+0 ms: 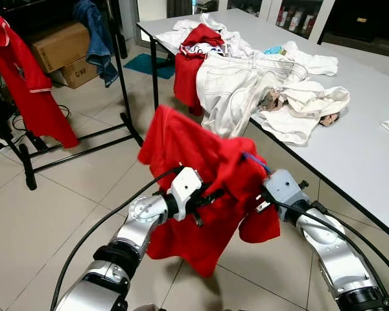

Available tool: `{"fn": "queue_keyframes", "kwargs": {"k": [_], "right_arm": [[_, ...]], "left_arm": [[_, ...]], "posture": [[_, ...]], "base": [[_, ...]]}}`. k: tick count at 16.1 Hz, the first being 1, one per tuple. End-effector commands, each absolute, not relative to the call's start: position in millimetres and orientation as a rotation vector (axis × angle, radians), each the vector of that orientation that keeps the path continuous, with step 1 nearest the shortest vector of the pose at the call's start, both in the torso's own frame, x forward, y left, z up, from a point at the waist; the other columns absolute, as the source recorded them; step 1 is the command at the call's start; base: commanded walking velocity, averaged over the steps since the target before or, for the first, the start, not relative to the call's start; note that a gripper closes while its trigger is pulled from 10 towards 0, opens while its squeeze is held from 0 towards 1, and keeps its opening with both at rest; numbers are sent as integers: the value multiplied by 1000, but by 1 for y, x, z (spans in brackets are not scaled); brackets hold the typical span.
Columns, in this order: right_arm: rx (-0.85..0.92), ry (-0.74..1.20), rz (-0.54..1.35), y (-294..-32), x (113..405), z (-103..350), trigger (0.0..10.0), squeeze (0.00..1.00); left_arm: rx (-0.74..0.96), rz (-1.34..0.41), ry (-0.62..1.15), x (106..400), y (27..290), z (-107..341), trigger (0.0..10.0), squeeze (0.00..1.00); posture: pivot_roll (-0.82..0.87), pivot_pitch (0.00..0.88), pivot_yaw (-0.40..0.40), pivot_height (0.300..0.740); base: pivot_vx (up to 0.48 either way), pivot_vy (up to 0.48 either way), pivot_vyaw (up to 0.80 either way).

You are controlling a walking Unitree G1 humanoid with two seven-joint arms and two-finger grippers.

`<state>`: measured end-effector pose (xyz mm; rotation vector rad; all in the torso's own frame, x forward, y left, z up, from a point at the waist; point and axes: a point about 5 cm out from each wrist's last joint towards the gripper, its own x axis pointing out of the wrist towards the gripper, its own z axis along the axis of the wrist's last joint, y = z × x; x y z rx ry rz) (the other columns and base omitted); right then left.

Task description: Hang hanger

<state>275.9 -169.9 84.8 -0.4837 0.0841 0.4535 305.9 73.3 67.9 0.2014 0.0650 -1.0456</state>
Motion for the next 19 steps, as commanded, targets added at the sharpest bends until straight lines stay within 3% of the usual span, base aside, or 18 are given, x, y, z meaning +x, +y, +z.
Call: {"fn": "queue_keyframes", "kwargs": {"k": [1, 2, 8, 16, 19], "right_arm": [[-460, 55, 406, -178, 276, 85, 10000, 0], [-459, 56, 390, -180, 275, 82, 10000, 0], [-456, 45, 327, -192, 277, 72, 10000, 0], [-352, -179, 472, -168, 275, 95, 10000, 0], [-402, -195, 534, -171, 274, 99, 10000, 0]], "left_arm": [[239, -1050, 53, 310, 69, 72, 10000, 1000], [259, -1063, 46, 309, 68, 72, 10000, 0], [255, -1041, -71, 307, 71, 81, 10000, 0], [267, -1001, -126, 308, 86, 86, 10000, 0], [310, -1064, -144, 307, 98, 96, 10000, 0]], "posture": [[-63, 0, 2, 740], [-61, 0, 2, 740], [-53, 0, 6, 740], [-50, 0, 4, 740], [-47, 0, 3, 740]], "base": [[0, 0, 0], [0, 0, 0], [0, 0, 0], [0, 0, 0], [0, 0, 0]]}}
